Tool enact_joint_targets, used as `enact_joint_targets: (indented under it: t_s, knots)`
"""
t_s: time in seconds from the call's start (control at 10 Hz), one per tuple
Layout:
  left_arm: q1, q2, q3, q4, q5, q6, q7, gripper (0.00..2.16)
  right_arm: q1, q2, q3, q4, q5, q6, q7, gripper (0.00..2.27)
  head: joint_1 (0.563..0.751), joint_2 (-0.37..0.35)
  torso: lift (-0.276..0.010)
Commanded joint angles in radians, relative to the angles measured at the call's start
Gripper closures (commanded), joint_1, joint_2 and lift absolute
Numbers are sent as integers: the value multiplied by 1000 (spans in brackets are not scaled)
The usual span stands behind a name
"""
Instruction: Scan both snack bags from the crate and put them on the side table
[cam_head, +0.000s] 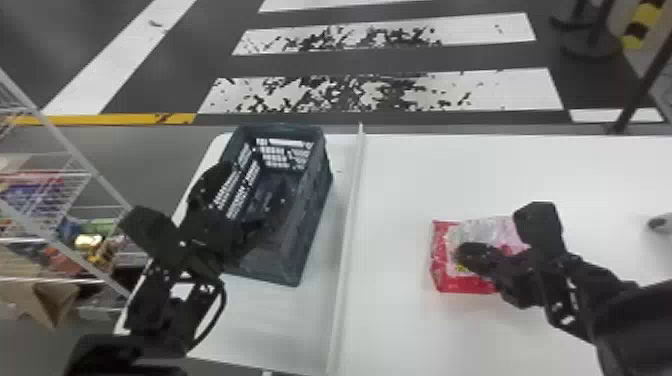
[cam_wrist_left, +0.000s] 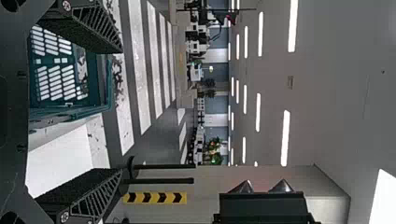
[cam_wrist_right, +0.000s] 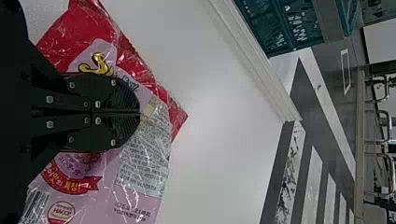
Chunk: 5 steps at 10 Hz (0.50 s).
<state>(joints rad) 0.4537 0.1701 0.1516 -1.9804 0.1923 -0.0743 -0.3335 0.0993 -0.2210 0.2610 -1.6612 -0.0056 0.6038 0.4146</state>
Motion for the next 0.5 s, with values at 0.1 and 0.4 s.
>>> enact_joint_targets:
  t_s: [0.1, 0.4]
  knots:
    - [8, 3, 2, -8, 6, 0, -1, 90, 37, 0, -14, -155, -2, 37, -4, 2256, 695, 189, -87]
    - [13, 8, 6, -11, 9, 0, -1, 90, 79, 0, -60, -330, 7, 113, -16, 2256, 695, 205, -87]
